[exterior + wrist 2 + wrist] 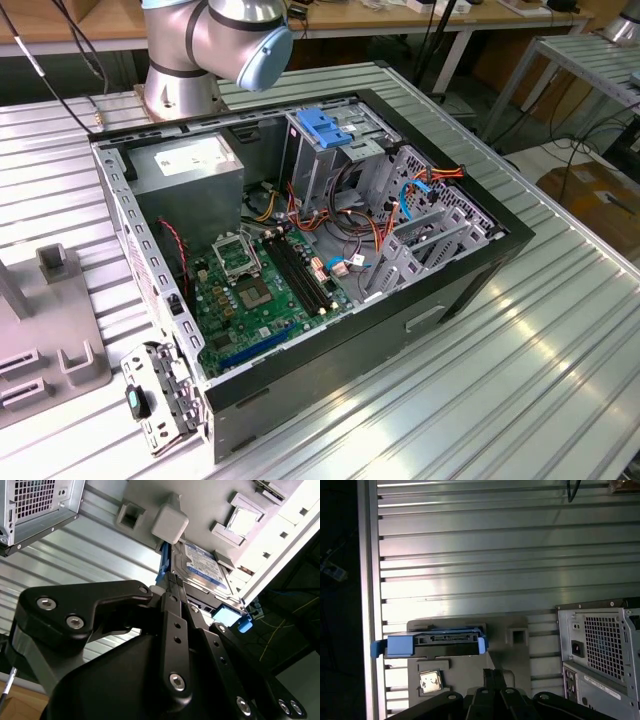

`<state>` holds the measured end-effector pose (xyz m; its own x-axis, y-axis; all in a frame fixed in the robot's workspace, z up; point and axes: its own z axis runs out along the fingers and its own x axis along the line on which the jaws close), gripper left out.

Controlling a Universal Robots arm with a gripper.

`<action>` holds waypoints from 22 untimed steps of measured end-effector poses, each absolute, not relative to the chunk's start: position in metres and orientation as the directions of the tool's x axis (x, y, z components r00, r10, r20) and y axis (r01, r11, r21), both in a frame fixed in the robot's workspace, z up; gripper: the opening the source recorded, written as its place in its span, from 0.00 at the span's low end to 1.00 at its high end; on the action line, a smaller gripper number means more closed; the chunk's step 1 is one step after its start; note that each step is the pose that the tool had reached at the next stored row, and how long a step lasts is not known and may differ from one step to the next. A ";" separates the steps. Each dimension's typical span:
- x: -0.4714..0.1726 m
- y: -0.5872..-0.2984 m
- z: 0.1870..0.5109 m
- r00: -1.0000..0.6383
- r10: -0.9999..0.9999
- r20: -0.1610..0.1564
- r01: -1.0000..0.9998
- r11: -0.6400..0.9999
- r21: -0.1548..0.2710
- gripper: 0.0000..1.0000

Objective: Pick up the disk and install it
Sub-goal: 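Reach for the disk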

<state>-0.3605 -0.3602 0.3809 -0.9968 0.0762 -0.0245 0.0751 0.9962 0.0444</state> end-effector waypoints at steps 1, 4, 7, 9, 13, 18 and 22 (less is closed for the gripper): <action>-0.361 -0.360 0.381 -0.997 0.076 -0.024 0.075 0.996 0.044 0.11; -0.361 -0.360 0.381 -0.997 0.076 -0.024 0.075 0.996 0.044 0.11; -0.361 -0.360 0.381 -0.997 0.076 -0.024 0.075 0.996 0.044 0.11; -0.363 -0.360 0.381 -0.997 0.076 -0.024 0.075 0.996 0.044 0.11; -0.366 -0.359 0.381 -0.997 0.076 -0.024 0.075 0.996 0.044 0.11; -0.367 -0.359 0.381 -0.997 0.076 -0.024 0.075 0.996 0.044 0.11; -0.367 -0.359 0.381 -0.997 0.076 -0.025 0.075 0.996 0.044 0.11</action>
<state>-0.3667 -0.3594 0.3806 -0.9968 0.0763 -0.0245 0.0751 0.9962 0.0444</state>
